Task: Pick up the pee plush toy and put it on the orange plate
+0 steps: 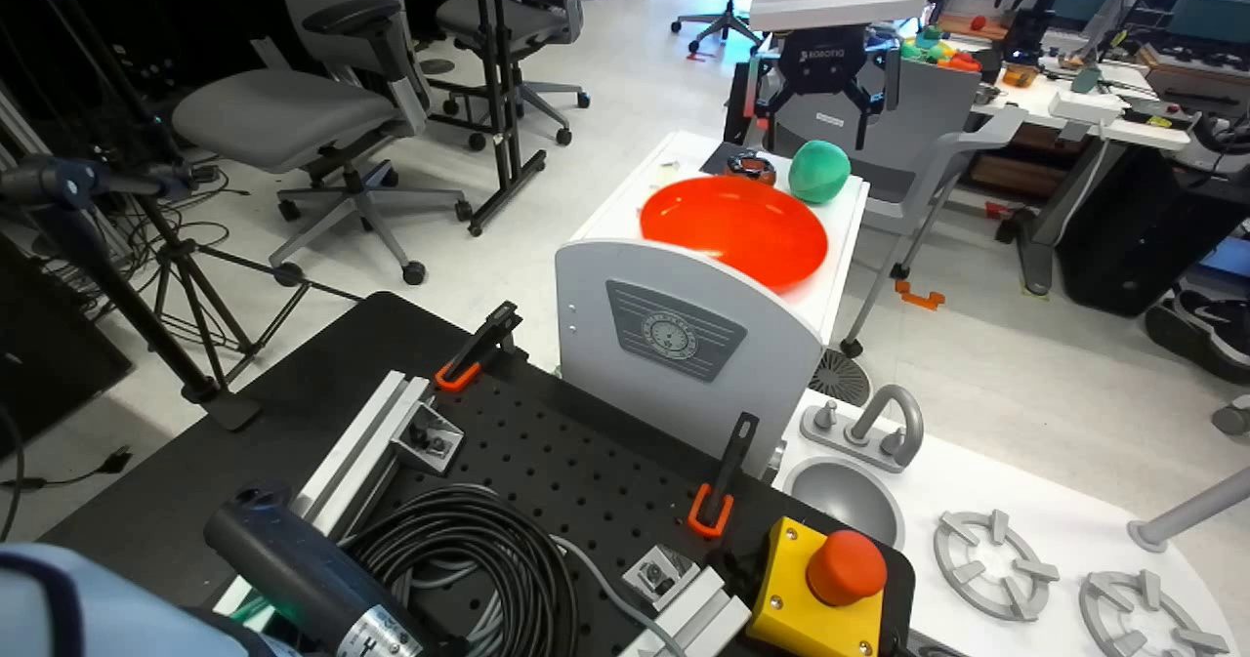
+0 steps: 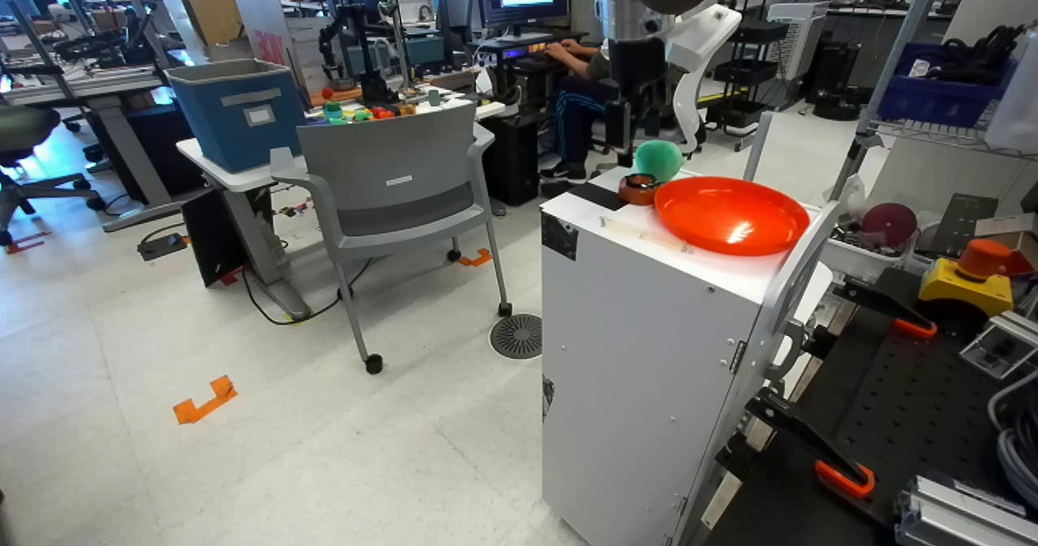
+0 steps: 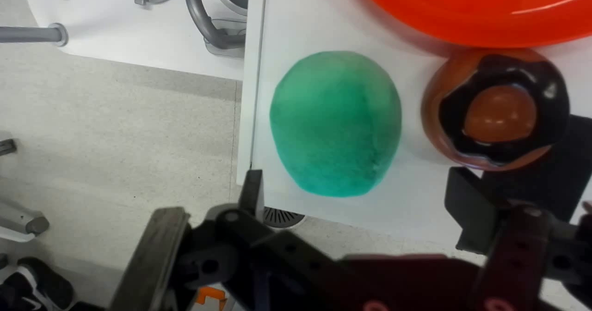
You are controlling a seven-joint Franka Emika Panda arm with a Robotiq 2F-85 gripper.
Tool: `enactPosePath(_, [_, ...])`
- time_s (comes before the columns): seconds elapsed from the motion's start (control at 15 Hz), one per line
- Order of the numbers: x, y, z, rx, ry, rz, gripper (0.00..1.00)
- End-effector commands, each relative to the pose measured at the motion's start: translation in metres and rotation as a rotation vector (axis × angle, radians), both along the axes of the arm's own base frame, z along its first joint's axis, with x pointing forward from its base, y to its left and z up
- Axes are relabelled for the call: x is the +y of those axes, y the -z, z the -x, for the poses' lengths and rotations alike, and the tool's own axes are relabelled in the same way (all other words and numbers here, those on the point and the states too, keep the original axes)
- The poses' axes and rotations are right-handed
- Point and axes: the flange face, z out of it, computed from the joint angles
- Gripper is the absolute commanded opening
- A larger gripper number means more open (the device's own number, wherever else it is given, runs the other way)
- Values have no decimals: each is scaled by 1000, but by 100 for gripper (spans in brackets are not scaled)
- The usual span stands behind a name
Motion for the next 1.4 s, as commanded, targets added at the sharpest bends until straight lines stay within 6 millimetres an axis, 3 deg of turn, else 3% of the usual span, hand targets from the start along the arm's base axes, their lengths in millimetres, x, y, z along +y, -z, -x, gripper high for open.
enactPosePath(0.0, [-5, -4, 8, -10, -10, -10, 100])
enactPosePath(0.93, [-16, 1, 26, -2, -2, -5, 100])
enactPosePath(1.0, [-16, 1, 26, 0, -2, -8, 94])
enactPosePath(1.07, [-17, 0, 26, 1, -2, -9, 74])
enactPosePath(1.2, [-17, 1, 26, -5, -3, -6, 69])
enactPosePath(1.33, [-17, 1, 26, -3, -3, -7, 53])
